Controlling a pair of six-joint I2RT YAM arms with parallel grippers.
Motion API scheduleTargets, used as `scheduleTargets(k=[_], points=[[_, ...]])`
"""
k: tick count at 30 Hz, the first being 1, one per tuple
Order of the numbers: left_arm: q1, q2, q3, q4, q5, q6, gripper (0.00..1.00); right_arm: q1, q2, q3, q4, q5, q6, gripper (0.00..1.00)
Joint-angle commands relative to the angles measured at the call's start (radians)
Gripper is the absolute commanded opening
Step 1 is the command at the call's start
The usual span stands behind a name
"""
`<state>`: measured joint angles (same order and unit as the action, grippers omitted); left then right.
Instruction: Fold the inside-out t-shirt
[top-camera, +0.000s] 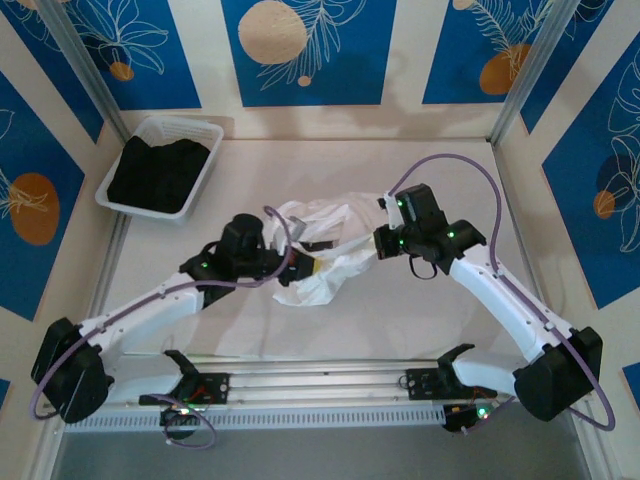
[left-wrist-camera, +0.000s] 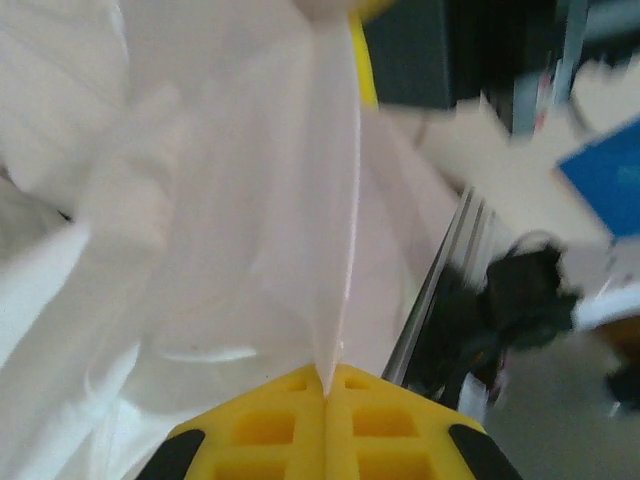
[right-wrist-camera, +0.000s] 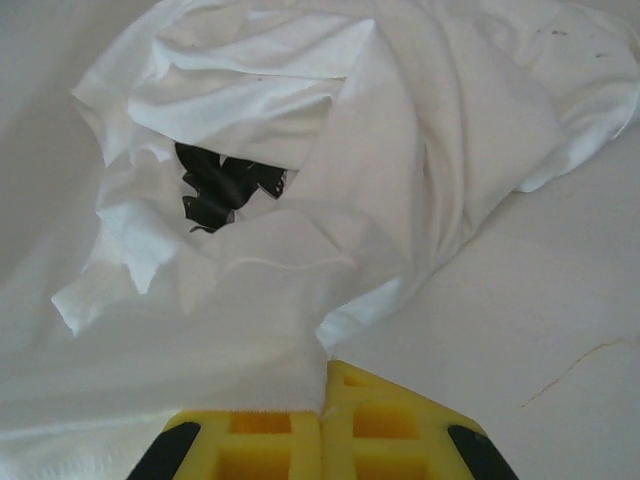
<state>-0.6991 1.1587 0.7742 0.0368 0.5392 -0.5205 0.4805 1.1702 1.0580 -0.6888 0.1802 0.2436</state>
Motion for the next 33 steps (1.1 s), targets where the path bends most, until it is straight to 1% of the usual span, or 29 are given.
scheduleTargets(k=[1,3,4,6,7,9,12,13,15,16,17,18,20,22,25,27,29,30,32,33], points=[[0.047,-0.045,-0.064,0.295,0.078,-0.306,0.00,0.031,-0.018,-0.029,0.048,0.005,-0.045,0.00],[0.052,-0.050,-0.080,0.372,0.088,-0.384,0.00,0.057,-0.014,-0.049,0.079,0.002,-0.061,0.00],[0.058,-0.056,-0.087,0.405,0.094,-0.417,0.00,0.066,-0.008,-0.054,0.082,0.023,-0.064,0.00],[0.074,-0.074,-0.093,0.421,0.106,-0.444,0.00,0.070,0.008,-0.055,0.062,0.102,-0.051,0.00],[0.084,-0.088,-0.090,0.400,0.107,-0.435,0.00,0.067,0.017,-0.051,0.039,0.158,-0.041,0.00],[0.098,-0.119,-0.073,0.296,0.093,-0.368,0.00,0.063,0.025,-0.043,0.010,0.223,-0.028,0.00],[0.107,-0.147,-0.026,0.053,0.017,-0.215,0.00,0.058,0.003,-0.041,0.005,0.245,-0.013,0.00],[0.106,-0.150,0.004,-0.071,-0.046,-0.141,0.00,0.056,-0.007,-0.040,0.001,0.251,-0.011,0.00],[0.105,-0.152,0.044,-0.229,-0.159,-0.050,0.00,0.053,-0.028,-0.032,-0.006,0.259,-0.012,0.00],[0.104,-0.150,0.059,-0.290,-0.217,-0.010,0.00,0.054,-0.038,-0.030,-0.004,0.246,-0.018,0.00],[0.105,-0.144,0.066,-0.321,-0.250,0.012,0.00,0.053,-0.047,-0.030,0.004,0.218,-0.025,0.00],[0.103,-0.135,0.072,-0.338,-0.263,0.034,0.00,0.055,-0.060,-0.034,0.028,0.150,-0.036,0.00],[0.084,-0.105,0.083,-0.346,-0.242,0.069,0.00,0.053,-0.072,-0.050,0.077,0.026,-0.050,0.00],[0.024,-0.069,0.103,-0.341,-0.228,0.122,0.00,0.051,-0.070,-0.055,0.107,-0.080,-0.047,0.00],[-0.085,-0.032,0.111,-0.291,-0.225,0.182,0.00,0.031,-0.055,-0.039,0.088,-0.114,-0.035,0.00],[-0.124,-0.002,0.105,-0.247,-0.215,0.194,0.00,-0.005,-0.052,-0.033,0.063,-0.131,-0.011,0.00],[-0.148,0.026,0.095,-0.195,-0.225,0.200,0.00,-0.049,-0.057,-0.041,0.047,-0.176,0.013,0.00],[-0.160,0.041,0.088,-0.163,-0.227,0.201,0.04,-0.075,-0.063,-0.048,0.046,-0.208,0.028,0.00],[-0.187,0.077,0.086,-0.107,-0.214,0.195,0.15,-0.107,-0.077,-0.058,0.053,-0.275,0.049,0.00],[-0.209,0.097,0.093,-0.083,-0.219,0.193,0.24,-0.117,-0.082,-0.058,0.056,-0.298,0.058,0.00]])
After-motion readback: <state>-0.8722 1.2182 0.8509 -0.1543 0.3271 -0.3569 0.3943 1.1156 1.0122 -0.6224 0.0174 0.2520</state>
